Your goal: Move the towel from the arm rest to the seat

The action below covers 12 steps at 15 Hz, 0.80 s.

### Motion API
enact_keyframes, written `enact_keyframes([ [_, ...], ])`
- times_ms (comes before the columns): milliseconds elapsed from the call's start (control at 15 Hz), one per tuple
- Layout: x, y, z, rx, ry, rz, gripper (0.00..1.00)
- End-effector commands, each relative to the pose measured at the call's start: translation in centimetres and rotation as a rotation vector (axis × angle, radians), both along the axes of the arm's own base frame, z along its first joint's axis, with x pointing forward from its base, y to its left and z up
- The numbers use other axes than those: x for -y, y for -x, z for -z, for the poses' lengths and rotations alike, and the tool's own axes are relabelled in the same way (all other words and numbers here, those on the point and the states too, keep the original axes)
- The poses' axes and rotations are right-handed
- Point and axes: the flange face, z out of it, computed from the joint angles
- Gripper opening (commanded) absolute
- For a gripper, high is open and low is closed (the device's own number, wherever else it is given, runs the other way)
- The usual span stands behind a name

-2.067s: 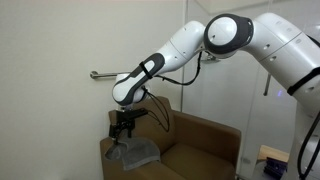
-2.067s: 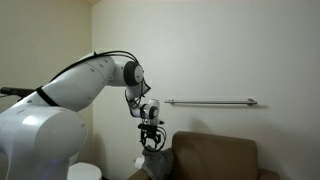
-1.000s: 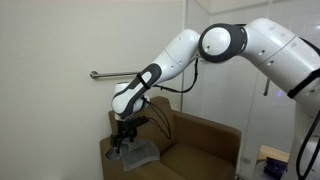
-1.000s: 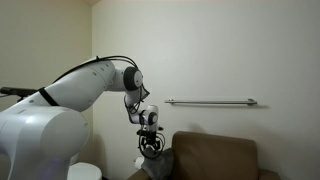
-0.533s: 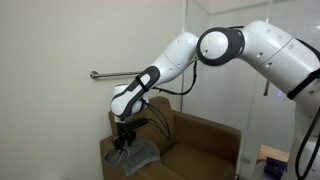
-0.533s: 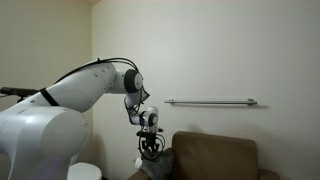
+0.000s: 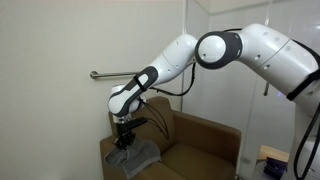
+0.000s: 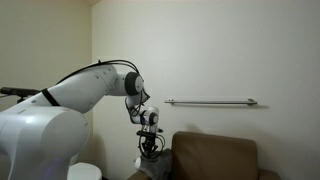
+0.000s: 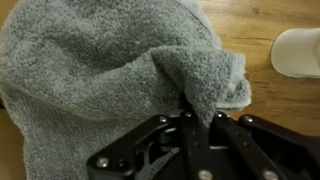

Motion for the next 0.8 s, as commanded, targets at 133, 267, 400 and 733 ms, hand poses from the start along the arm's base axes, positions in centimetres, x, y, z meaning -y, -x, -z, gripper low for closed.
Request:
enact_keyframes([
  [133, -0.8, 0.0, -0.1, -0.054, -0.022, -0.03, 0.04],
  [267, -1.1, 0.2, -0.9, -0.054, -0.023, -0.033, 0.05],
  [400, -1.3, 0.7, -2.0, -0.033, -0.014, -0.022, 0.05],
  [733, -0.4, 1.9, -4.1, 0.002, -0.001, 0.067, 0.05],
])
